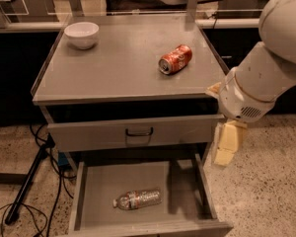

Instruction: Pick water bottle from middle drawer and place on counter

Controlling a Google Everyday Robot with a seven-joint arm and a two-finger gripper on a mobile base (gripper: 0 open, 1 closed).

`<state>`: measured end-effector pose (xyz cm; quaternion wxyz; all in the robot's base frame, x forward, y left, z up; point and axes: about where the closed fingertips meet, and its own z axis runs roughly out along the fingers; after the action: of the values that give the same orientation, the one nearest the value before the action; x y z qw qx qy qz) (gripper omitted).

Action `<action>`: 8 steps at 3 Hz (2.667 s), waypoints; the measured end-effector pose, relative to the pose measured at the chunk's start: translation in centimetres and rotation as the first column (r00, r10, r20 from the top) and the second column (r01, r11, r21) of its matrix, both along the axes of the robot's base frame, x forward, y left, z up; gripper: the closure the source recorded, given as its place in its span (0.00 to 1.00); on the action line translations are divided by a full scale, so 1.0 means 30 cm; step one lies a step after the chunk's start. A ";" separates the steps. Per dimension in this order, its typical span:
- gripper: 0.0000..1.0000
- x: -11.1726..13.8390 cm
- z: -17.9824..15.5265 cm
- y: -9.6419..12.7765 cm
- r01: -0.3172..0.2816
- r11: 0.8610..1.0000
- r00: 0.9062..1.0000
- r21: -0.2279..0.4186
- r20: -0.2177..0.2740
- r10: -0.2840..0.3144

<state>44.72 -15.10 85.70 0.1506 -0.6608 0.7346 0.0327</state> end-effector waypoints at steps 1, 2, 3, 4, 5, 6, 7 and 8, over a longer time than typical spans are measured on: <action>0.00 0.011 -0.138 0.055 -0.034 0.997 0.999 0.074 -0.025 0.036; 0.00 0.010 -0.152 0.062 -0.039 0.996 0.999 0.075 -0.025 0.041; 0.00 0.002 -0.220 0.096 -0.062 0.995 0.998 0.076 -0.028 0.064; 0.00 0.033 -0.329 0.132 -0.089 0.996 0.996 0.002 -0.025 0.089; 0.00 0.056 -0.384 0.146 -0.103 0.994 0.994 -0.039 -0.029 0.102; 0.00 0.055 -0.399 0.152 -0.103 0.994 0.994 -0.030 -0.032 0.102; 0.00 0.049 -0.482 0.195 -0.100 0.995 0.993 0.031 -0.053 0.101; 0.00 0.075 -0.545 0.233 -0.105 0.992 0.993 0.064 -0.049 0.108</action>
Offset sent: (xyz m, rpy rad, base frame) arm 0.0094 0.0239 -0.0605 0.1072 0.0458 0.0402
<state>46.98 -8.10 69.35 0.1496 -0.6929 0.7008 0.0802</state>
